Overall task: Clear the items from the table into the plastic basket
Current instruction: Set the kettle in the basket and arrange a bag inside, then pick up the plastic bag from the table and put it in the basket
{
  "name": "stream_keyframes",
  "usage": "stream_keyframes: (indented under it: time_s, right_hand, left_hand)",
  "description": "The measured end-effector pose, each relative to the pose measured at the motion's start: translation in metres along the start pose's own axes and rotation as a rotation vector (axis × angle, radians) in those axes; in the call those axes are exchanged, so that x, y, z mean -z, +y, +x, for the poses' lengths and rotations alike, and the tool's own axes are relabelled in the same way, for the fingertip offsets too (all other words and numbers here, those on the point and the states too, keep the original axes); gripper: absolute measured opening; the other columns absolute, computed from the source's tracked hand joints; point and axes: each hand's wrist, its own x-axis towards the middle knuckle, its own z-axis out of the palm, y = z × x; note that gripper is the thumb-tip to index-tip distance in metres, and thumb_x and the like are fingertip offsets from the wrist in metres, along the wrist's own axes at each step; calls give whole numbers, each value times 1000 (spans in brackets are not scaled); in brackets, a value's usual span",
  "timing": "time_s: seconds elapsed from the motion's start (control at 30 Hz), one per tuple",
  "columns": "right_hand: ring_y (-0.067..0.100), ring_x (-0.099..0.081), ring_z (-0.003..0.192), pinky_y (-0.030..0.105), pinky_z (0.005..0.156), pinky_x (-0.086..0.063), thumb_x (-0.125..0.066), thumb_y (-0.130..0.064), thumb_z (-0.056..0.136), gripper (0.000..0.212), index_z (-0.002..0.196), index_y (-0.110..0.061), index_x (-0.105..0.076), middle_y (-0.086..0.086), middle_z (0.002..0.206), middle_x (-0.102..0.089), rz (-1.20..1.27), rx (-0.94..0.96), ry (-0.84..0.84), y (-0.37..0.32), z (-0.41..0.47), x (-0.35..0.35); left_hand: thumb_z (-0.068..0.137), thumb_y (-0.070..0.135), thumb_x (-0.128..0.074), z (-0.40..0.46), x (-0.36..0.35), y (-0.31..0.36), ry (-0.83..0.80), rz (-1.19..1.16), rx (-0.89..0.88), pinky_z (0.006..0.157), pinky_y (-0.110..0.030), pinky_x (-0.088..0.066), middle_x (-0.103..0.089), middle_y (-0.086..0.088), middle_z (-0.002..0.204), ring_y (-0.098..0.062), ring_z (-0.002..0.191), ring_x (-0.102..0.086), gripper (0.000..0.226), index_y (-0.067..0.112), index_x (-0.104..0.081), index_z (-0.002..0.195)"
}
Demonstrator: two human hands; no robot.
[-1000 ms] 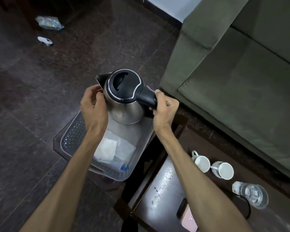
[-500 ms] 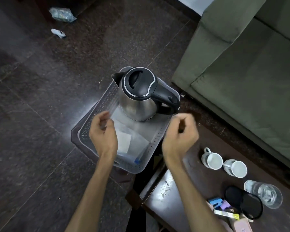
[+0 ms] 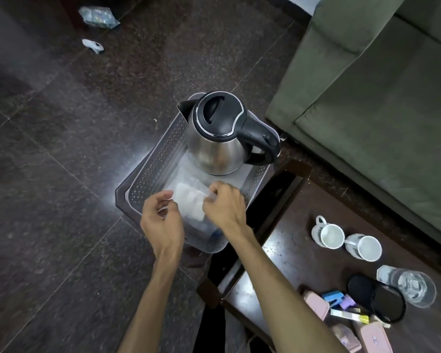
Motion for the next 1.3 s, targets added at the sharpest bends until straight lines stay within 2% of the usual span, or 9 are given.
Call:
stream_keyframes:
  time_s: [0.23, 0.37, 0.47, 0.67, 0.77, 0.87, 0.97, 1.1, 1.3]
  right_hand:
    - [11, -49, 63, 29, 63, -35, -60, -13, 76, 15, 62, -18, -56, -8, 62, -53, 813, -240, -45, 47, -44, 72]
    - [20, -51, 83, 34, 70, -38, -51, -9, 85, 13, 78, -14, -60, 5, 86, -56, 1240, -490, -32, 88, -77, 90]
    - [20, -51, 82, 33, 70, -40, -48, -8, 89, 14, 83, -15, -59, 4, 87, -56, 1375, -630, 37, 118, -100, 98]
    - [21, -59, 78, 32, 68, -47, -52, -13, 80, 19, 79, -15, -71, 5, 82, -65, 1543, -738, 104, 178, -138, 116]
    - [12, -53, 56, 27, 56, -39, -57, -26, 82, 26, 59, -21, -69, -3, 62, -60, 1471, -754, 180, 199, -152, 129]
    - [22, -58, 76, 36, 72, -46, -60, -9, 97, 13, 98, -5, -73, 9, 83, -66, 1228, -667, 633, 229, -180, 148]
    - [13, -57, 66, 30, 65, -49, -61, 0, 95, 14, 96, -5, -74, 2, 72, -64, 1028, -347, 885, 242, -213, 178]
    - [6, -48, 44, 16, 49, -41, -57, -11, 91, 24, 98, -14, -80, -5, 48, -55, 1077, 8, 381, 233, -236, 212]
    - [31, -55, 77, 34, 67, -42, -58, -46, 90, 32, 83, -16, -64, -2, 72, -59, 136, -493, 175, 262, -252, 218]
  left_hand:
    - [94, -1, -61, -40, -5, 14, -1, -111, 88, 99, -52, -56, -72, -14, 109, -35, 102, -68, 18, 10, -69, 106]
    - [98, 1, -63, -94, -20, 25, -327, -199, 150, 81, -40, -60, -77, 0, 100, -12, 89, -73, 19, 13, -73, 109]
    - [100, 14, -65, -139, -32, 34, -609, -225, 165, 72, -29, -63, -81, -5, 99, -20, 87, -77, 16, 17, -81, 103]
    - [96, 9, -71, -203, -62, 49, -707, -115, 10, 72, -22, -59, -82, 0, 89, -7, 81, -75, 17, 20, -83, 92]
    - [92, 1, -73, -217, -71, 57, -637, -59, -99, 67, -16, -57, -80, 5, 77, -2, 70, -72, 25, 23, -79, 83]
    - [87, 3, -78, -238, -76, 64, -614, 5, -246, 63, -12, -55, -78, 6, 73, -3, 63, -71, 24, 26, -77, 78]
    - [83, 0, -79, -264, -84, 63, -635, 80, -346, 60, -9, -51, -74, 3, 73, -2, 59, -66, 21, 21, -76, 78]
    - [81, -4, -78, -298, -95, 54, -673, 127, -396, 61, -10, -49, -71, -3, 73, -3, 59, -59, 21, 16, -76, 84]
    - [83, 10, -72, -327, -96, 36, -557, 42, -449, 61, -21, -53, -71, 2, 75, -8, 60, -62, 13, 19, -77, 91]
